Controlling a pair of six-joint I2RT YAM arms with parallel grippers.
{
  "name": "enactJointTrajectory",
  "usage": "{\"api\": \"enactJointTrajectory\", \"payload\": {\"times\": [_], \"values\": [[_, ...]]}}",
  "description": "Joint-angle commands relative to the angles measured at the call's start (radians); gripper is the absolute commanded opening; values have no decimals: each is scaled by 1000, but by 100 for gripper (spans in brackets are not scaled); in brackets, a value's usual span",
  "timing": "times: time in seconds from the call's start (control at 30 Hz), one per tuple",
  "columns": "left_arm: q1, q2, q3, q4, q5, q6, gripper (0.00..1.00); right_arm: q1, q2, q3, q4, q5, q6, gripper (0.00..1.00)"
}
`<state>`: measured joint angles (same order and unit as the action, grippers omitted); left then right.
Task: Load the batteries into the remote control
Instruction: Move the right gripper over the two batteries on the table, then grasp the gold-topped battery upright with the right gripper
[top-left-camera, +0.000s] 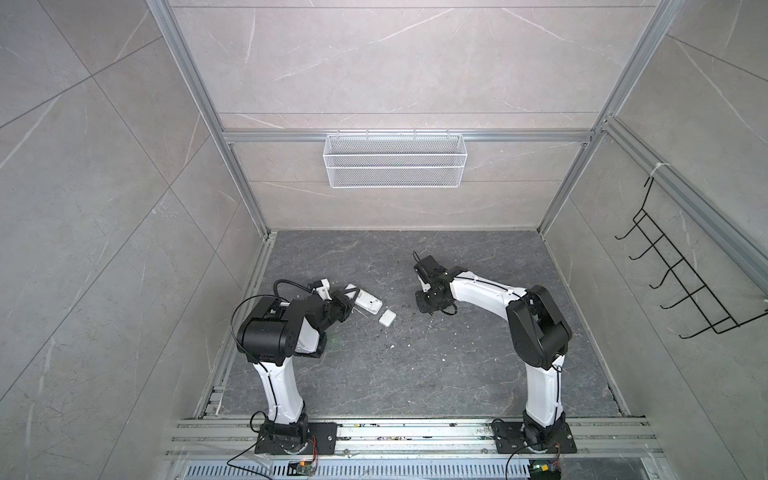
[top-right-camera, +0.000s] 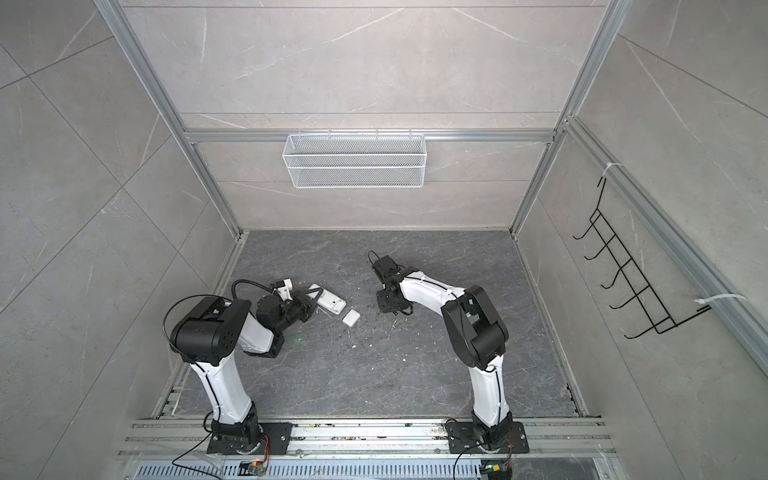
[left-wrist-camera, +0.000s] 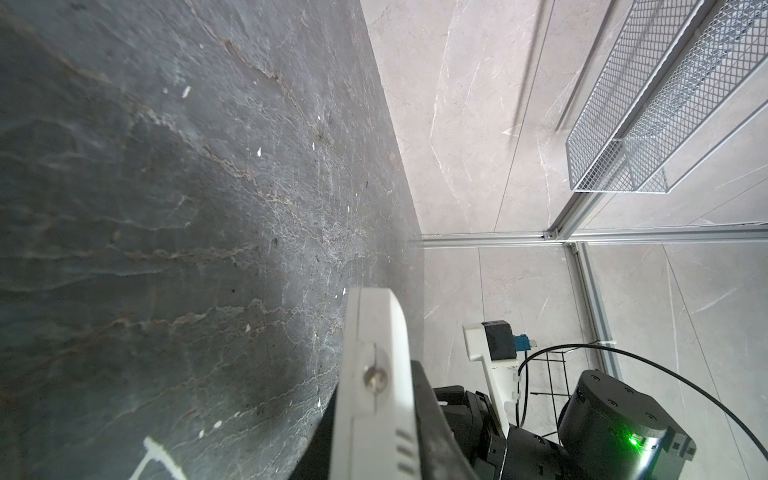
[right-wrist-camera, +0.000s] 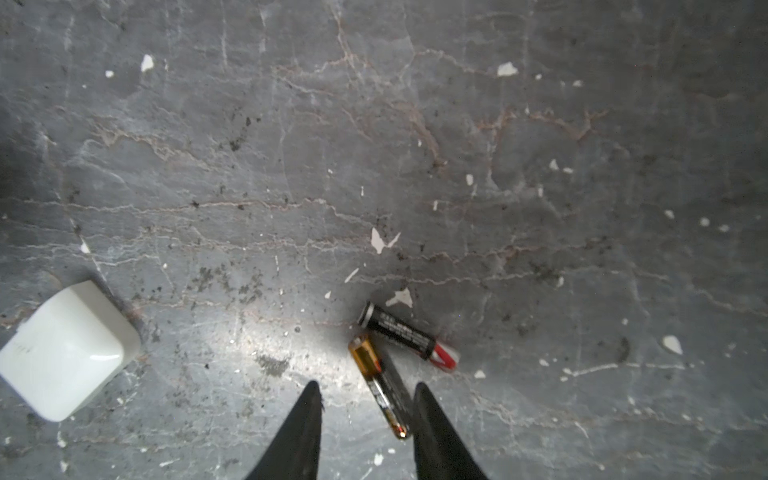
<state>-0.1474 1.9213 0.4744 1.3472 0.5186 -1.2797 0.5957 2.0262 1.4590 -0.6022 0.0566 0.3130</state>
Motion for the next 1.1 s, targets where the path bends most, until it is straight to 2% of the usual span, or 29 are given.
{"api": "enactJointTrajectory", "payload": {"times": [0.0, 0.63, 1.07], "values": [[6, 1, 24, 68, 27, 17, 0, -2, 29, 23, -41, 6, -23, 35], [8, 1, 22, 68, 31, 15, 0, -2, 60, -11, 8, -4, 10, 24], [8, 1, 23, 69, 30, 20, 0, -1, 37, -55, 28, 3, 71, 9]]}}
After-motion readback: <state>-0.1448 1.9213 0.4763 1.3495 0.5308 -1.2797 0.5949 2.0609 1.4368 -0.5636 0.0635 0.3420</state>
